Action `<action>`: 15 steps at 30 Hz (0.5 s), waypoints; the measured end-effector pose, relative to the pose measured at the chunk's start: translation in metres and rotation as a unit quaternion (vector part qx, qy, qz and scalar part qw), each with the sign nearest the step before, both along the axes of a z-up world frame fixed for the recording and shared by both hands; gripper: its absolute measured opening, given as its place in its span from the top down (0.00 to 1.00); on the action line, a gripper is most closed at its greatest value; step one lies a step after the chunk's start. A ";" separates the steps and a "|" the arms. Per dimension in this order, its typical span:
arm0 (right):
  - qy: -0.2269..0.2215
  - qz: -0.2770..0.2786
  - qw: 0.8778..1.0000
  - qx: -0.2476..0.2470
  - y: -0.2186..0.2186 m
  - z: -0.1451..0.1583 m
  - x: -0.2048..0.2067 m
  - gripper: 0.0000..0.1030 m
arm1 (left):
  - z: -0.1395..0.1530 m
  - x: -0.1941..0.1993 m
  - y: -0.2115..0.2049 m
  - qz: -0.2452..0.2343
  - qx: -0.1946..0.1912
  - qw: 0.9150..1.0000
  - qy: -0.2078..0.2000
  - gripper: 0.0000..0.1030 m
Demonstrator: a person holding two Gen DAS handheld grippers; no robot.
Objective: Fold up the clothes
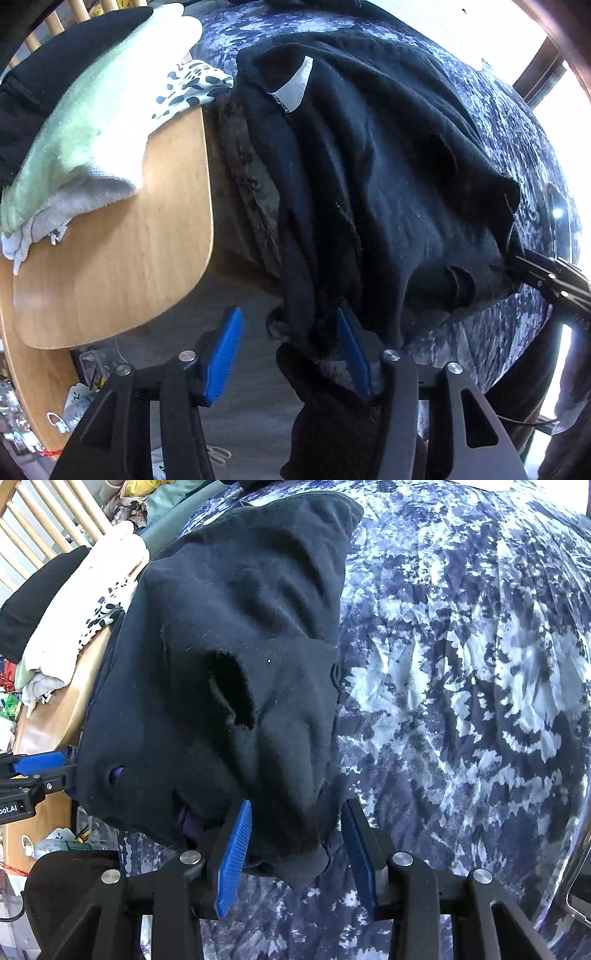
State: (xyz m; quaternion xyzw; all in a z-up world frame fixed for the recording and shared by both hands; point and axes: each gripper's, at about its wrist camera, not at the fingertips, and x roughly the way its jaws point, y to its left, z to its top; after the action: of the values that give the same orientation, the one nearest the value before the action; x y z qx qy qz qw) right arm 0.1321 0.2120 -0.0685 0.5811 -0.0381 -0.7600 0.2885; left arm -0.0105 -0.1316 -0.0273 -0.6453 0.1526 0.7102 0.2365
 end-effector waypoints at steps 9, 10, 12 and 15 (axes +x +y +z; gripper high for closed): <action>-0.007 0.016 1.000 -0.013 0.006 0.005 0.010 0.59 | 0.004 0.000 -0.007 0.005 0.073 0.996 -0.052 0.46; -0.005 0.019 1.000 -0.011 0.005 0.006 0.011 0.59 | 0.005 0.000 -0.005 0.003 0.075 0.996 -0.051 0.46; 0.000 0.023 1.000 -0.008 0.005 0.007 0.015 0.59 | 0.008 0.002 -0.002 -0.003 0.071 0.997 -0.037 0.47; 0.001 0.027 1.000 -0.007 0.003 0.006 0.017 0.59 | 0.011 0.011 0.008 -0.026 0.045 0.999 -0.002 0.49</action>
State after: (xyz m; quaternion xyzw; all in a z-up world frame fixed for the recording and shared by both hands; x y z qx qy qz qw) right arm 0.1494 0.2150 -0.0620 0.5789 -0.0270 -0.7524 0.3130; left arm 0.0000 -0.1237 -0.0162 -0.6315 0.1369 0.7083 0.2841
